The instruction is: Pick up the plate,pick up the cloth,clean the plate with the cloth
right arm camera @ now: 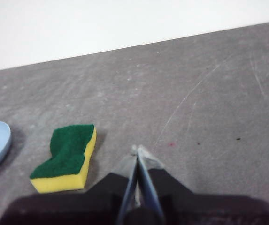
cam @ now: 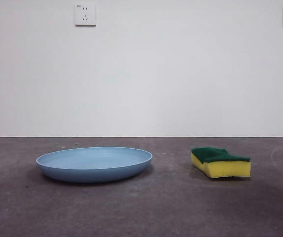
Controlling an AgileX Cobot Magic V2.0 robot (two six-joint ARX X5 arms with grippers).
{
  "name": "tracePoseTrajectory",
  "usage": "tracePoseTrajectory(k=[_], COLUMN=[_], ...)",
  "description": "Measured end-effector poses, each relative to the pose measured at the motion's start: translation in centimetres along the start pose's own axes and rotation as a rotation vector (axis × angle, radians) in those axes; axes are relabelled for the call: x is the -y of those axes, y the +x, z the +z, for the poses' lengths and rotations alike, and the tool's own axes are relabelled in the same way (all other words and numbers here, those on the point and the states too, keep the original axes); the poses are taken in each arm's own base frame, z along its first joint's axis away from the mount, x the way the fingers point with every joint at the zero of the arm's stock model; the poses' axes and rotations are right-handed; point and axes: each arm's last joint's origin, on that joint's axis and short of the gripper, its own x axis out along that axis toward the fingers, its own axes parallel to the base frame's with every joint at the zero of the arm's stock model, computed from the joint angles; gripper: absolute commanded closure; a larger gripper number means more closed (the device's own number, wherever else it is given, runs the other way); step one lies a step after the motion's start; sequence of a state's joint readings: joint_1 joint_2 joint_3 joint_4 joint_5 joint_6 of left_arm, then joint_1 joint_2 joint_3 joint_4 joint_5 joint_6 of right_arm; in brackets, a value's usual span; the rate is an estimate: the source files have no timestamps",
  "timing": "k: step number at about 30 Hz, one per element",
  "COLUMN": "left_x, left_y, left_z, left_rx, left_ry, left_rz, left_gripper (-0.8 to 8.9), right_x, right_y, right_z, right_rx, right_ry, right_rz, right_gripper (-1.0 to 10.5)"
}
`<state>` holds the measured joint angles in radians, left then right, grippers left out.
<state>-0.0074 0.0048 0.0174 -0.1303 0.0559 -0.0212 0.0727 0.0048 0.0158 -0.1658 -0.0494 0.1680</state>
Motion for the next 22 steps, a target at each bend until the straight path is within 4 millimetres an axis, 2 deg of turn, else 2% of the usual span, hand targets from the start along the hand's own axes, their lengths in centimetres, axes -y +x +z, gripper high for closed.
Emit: tracePoseTrajectory(k=[5,9,17,22], left_x=[0.0,0.0,0.2,0.4], left_y=[0.0,0.1,0.5,1.9], left_z=[-0.2,-0.1,4.5,8.2], left_rx=[-0.025,-0.078,-0.121,-0.214], left_ry=[-0.053,-0.140,-0.262,-0.254], left_rz=[0.002,0.007,-0.036,-0.091], left_gripper=[8.20,8.20,8.20,8.20], right_x=[-0.1,-0.4,-1.6,-2.3], right_y=[-0.1,-0.1,1.3,3.5], right_z=[0.4,2.1,7.8,11.2], right_rx=[-0.027,-0.084,-0.216,-0.409], right_ry=[0.051,0.112,0.185,0.147], right_rz=[-0.006,-0.014,0.079,0.099], right_gripper=[9.6,9.6,9.6,9.6])
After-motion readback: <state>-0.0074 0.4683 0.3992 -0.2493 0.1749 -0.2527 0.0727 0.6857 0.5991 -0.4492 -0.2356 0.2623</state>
